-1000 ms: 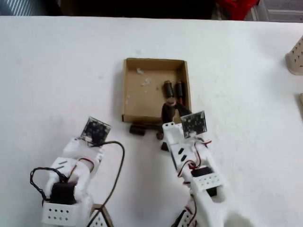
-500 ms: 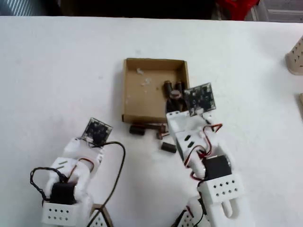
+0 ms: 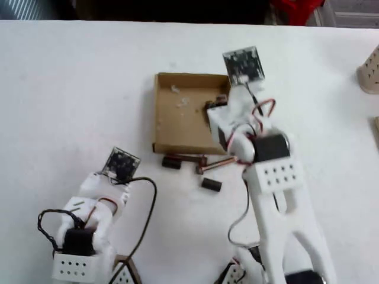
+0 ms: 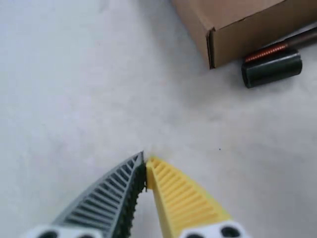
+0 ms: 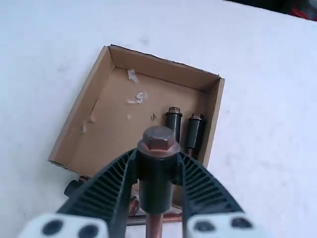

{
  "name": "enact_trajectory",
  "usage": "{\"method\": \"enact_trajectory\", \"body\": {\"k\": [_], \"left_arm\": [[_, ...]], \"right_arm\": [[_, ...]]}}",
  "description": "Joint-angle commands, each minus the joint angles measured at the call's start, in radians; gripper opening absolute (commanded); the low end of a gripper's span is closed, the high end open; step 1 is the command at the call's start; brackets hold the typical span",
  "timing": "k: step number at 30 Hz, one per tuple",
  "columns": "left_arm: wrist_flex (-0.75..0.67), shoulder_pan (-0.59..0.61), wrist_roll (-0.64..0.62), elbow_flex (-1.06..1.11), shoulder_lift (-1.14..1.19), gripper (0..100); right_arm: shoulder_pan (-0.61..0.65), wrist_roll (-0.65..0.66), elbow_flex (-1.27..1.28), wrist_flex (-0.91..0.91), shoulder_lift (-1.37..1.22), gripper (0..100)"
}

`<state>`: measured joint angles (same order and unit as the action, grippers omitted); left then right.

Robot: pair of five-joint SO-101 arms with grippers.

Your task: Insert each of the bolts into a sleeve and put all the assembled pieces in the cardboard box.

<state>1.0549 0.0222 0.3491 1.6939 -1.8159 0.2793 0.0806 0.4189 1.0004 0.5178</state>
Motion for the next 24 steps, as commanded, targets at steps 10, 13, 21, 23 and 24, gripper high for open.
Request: {"method": "enact_trajectory", "body": {"k": [10,13,21,23,24], "left_arm": [[0.002,0.035,0.012,0.0,-0.007,2],[0.002,0.035,0.012,0.0,-0.007,2],[0.002,0.035,0.014,0.0,-0.007,2],[0.0,0.035,0.014,0.0,-0.007,2],[0.0,0.035,0.014,0.0,-0.007,2]], "right_arm": [[0.001,0.018,-0.532,0.108,-0.576,2.2],[0.001,0.018,-0.644,0.157,-0.7,2.2],[0.002,0.018,-0.939,0.245,-1.017,2.2],[0.008,0.015,-1.002,0.268,-1.081,2.2],[0.016,0.017,-1.031,0.282,-1.109,2.2]]}}
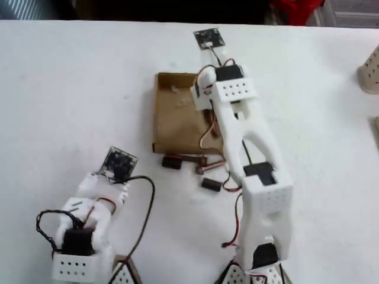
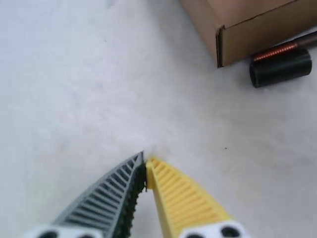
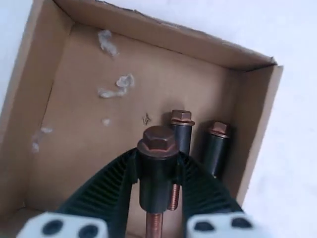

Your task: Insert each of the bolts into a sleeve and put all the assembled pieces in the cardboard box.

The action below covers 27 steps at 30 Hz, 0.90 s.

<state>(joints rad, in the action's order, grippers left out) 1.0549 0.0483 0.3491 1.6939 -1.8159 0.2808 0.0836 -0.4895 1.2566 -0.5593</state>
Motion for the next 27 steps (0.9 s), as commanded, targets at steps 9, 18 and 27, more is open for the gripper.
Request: {"method": "enact_trajectory", "body": {"k": [9,18,27], "left_arm": [[-0.002,0.008,0.014,0.0,-0.007,2],[-0.002,0.008,0.014,0.0,-0.007,2],[-0.003,0.008,0.014,0.0,-0.007,2]], "right_arm": [[0.047,0.008,-0.293,0.062,-0.242,2.2],[0.048,0.014,-0.417,0.104,-0.357,4.3],[0.048,0.015,-0.48,0.234,-0.351,14.6]]}}
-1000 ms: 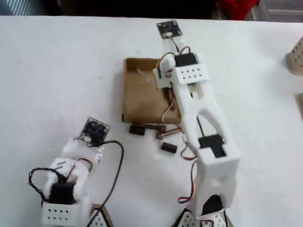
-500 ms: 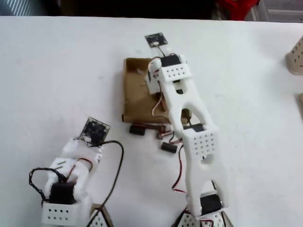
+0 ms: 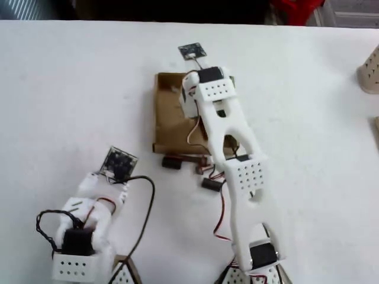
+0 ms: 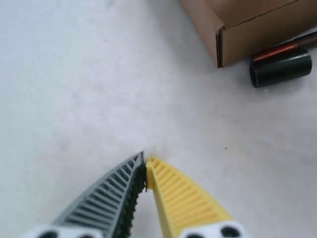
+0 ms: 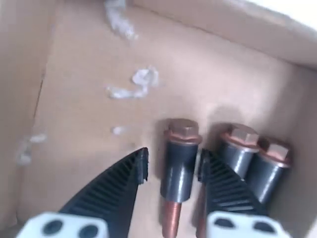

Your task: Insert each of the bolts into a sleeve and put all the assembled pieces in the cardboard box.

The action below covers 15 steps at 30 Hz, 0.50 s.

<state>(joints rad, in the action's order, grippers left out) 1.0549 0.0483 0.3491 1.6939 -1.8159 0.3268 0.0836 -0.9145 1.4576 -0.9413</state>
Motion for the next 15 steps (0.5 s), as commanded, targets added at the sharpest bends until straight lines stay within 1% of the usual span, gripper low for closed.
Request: {"method": "enact_trajectory", "body": {"k": [1,5,9,10,13,15], "left_arm": [[-0.003,0.008,0.014,0.0,-0.007,2],[-0.003,0.008,0.014,0.0,-0.007,2],[-0.003,0.008,0.014,0.0,-0.007,2],[-0.003,0.008,0.014,0.0,-0.007,2],[-0.003,0.008,0.014,0.0,-0.007,2],[-0.003,0.008,0.014,0.0,-0.007,2]], "right_arm": [[0.002,0.015,-0.075,0.051,0.031,13.2],[0.004,0.015,-0.198,0.159,0.031,8.1],[0.015,0.015,-0.354,0.314,0.031,2.9],[0.016,0.015,-0.374,0.318,0.031,1.2],[0.013,0.015,-0.368,0.317,0.042,1.5],[0.016,0.017,-0.313,0.317,0.065,1.6]]}}
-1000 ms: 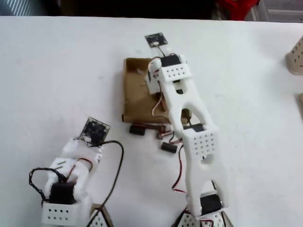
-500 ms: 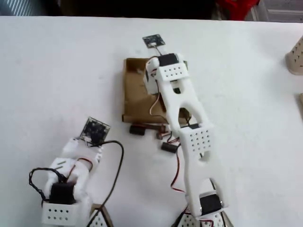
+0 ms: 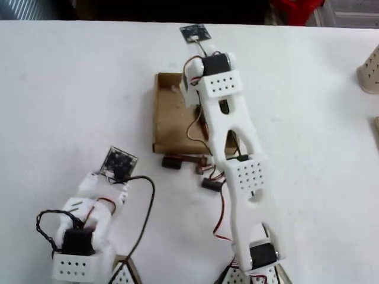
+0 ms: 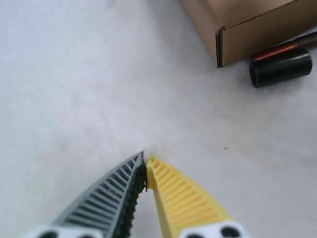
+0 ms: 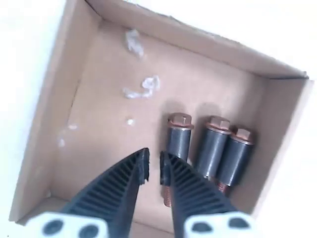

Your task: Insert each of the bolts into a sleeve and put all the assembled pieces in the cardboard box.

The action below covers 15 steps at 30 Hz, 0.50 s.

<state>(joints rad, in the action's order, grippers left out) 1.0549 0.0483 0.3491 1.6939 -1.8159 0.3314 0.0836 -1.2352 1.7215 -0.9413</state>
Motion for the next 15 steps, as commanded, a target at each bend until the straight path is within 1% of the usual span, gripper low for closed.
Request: {"method": "enact_trajectory", "body": {"k": [1,4,8,15], "left_arm": [[-0.003,0.008,0.014,0.0,-0.007,2],[-0.005,0.008,0.014,0.0,-0.007,2],[-0.005,0.008,0.014,0.0,-0.007,2],[-0.005,0.008,0.014,0.0,-0.007,2]], "right_arm": [[0.016,0.017,0.048,0.053,0.085,1.6],[0.05,0.026,0.232,0.053,0.176,1.6],[0.107,0.1,0.489,0.05,0.346,1.7],[0.186,0.104,0.799,0.047,0.618,1.7]]}}
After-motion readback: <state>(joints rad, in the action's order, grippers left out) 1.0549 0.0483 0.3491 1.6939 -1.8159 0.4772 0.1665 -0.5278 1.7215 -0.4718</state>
